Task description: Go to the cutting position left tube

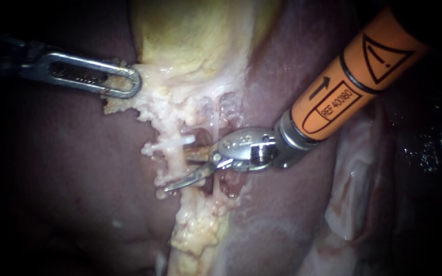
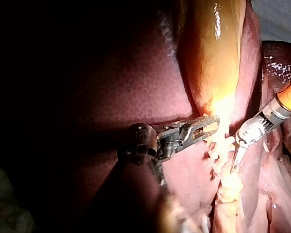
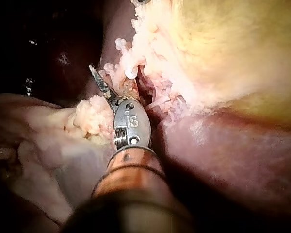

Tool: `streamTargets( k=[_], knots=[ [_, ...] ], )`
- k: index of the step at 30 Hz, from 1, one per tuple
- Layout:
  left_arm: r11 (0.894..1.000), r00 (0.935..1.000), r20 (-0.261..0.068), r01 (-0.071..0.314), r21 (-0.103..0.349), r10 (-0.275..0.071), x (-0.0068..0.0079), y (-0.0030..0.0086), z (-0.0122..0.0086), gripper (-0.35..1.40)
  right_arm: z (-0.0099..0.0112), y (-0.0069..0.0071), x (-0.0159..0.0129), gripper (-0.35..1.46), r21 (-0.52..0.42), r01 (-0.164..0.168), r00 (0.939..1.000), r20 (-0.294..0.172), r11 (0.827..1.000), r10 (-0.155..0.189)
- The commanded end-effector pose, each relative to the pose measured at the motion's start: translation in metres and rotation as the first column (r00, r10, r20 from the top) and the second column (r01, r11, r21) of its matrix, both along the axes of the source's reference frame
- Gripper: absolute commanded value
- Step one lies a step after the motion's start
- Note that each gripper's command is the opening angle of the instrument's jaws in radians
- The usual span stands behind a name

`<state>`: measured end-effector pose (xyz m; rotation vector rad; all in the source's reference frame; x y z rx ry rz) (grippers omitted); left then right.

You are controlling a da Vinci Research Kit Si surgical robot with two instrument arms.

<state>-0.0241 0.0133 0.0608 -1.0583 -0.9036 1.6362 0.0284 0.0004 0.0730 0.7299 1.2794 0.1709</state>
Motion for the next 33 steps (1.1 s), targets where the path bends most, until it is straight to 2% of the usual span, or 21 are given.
streamTargets(
  k=[1,7,19,30,33],
  knots=[
    [1.000,1.0000,0.000,0.000,0.000,0.000,0.0000,0.0000,0.0000,-0.35,-0.0001,0.0000,0.0003,1.31,0.002,-0.005,1.0000,0.002,1.000,0.005],
    [1.000,1.0000,0.000,0.000,0.000,0.000,0.0000,0.0000,0.0000,-0.35,-0.0009,-0.0005,0.0021,1.35,0.045,-0.032,0.9994,0.014,0.998,0.031],
    [1.000,1.0000,0.000,0.000,0.000,0.000,0.0000,0.0000,0.0000,-0.35,-0.0019,-0.0008,0.0032,1.36,0.076,-0.044,0.9989,0.019,0.996,0.043],
    [1.000,1.0000,0.000,0.000,0.000,0.000,0.0000,0.0000,0.0001,-0.35,-0.0071,-0.0010,0.0037,1.40,0.118,-0.057,0.9979,-0.025,0.991,0.060],
    [1.000,1.0000,0.000,0.000,0.000,0.000,0.0000,0.0000,0.0001,-0.35,-0.0078,-0.0009,0.0038,1.40,0.123,-0.060,0.9974,-0.033,0.991,0.064]
  ],
)
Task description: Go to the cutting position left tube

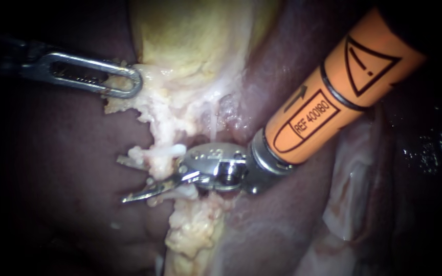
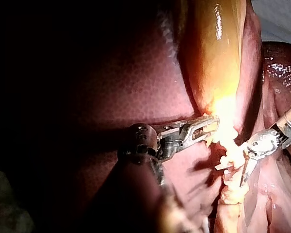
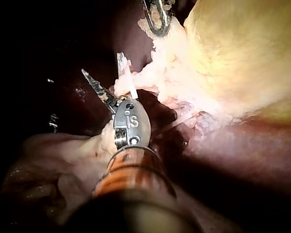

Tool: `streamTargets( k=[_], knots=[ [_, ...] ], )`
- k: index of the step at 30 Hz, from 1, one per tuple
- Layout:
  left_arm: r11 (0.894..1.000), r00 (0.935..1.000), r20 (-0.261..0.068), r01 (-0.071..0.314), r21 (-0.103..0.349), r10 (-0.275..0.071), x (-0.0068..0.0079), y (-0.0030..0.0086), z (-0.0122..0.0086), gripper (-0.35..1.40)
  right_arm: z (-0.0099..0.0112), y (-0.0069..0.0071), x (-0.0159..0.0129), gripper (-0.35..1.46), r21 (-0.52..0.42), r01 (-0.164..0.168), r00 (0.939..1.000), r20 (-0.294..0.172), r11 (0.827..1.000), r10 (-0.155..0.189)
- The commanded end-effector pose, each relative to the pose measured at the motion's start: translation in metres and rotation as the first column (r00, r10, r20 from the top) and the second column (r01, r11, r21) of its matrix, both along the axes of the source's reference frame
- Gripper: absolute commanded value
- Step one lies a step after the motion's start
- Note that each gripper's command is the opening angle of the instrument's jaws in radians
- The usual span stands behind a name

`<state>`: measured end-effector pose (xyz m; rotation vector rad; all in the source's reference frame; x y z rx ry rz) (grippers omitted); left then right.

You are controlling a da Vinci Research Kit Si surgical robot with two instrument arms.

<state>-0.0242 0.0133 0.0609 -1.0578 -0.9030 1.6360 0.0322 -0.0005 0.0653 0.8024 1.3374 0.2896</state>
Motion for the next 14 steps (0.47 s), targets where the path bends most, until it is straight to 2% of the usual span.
streamTargets(
  k=[1,14],
  knots=[
    [1.000,1.0000,0.000,0.000,-0.001,0.000,0.0000,0.0000,0.0000,-0.35,-0.0001,0.0000,0.0000,1.40,0.000,-0.001,1.0000,-0.002,1.000,0.001],
    [1.000,1.0000,-0.002,0.002,-0.002,-0.002,-0.0001,0.0000,0.0002,-0.35,0.0003,0.0001,-0.0002,1.41,0.010,-0.002,1.0000,0.003,1.000,0.002]
  ],
)
